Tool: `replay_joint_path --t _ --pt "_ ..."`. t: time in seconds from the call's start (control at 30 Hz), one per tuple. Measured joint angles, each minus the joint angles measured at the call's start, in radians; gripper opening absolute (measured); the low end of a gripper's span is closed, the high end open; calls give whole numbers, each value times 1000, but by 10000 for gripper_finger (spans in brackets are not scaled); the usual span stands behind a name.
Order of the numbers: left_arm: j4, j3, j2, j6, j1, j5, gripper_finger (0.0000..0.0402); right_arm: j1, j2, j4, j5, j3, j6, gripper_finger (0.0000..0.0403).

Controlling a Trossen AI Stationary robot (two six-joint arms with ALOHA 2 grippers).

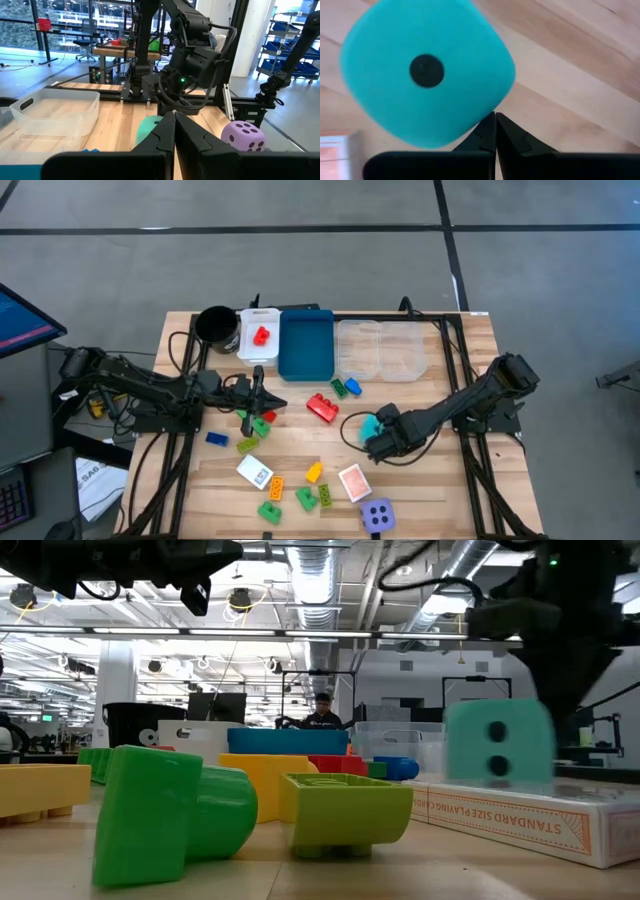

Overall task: Pick & Place Toys
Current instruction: Put the light blue dice into the blue bin

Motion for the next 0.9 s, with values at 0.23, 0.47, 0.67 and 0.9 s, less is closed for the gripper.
replay_joint_path --t 0.23,0.47,0.67,0.9 --pt "0 0 0 0 0 -1 0 -9 0 52 36 0 -102 0" --pt "-1 0 0 0 0 -1 0 17 -27 14 27 9 -276 0" --pt "0 0 0 0 0 -6 0 77 -72 22 117 63 -386 0" --pt "0 0 0 -22 0 -5 0 177 -83 25 302 140 -544 0"
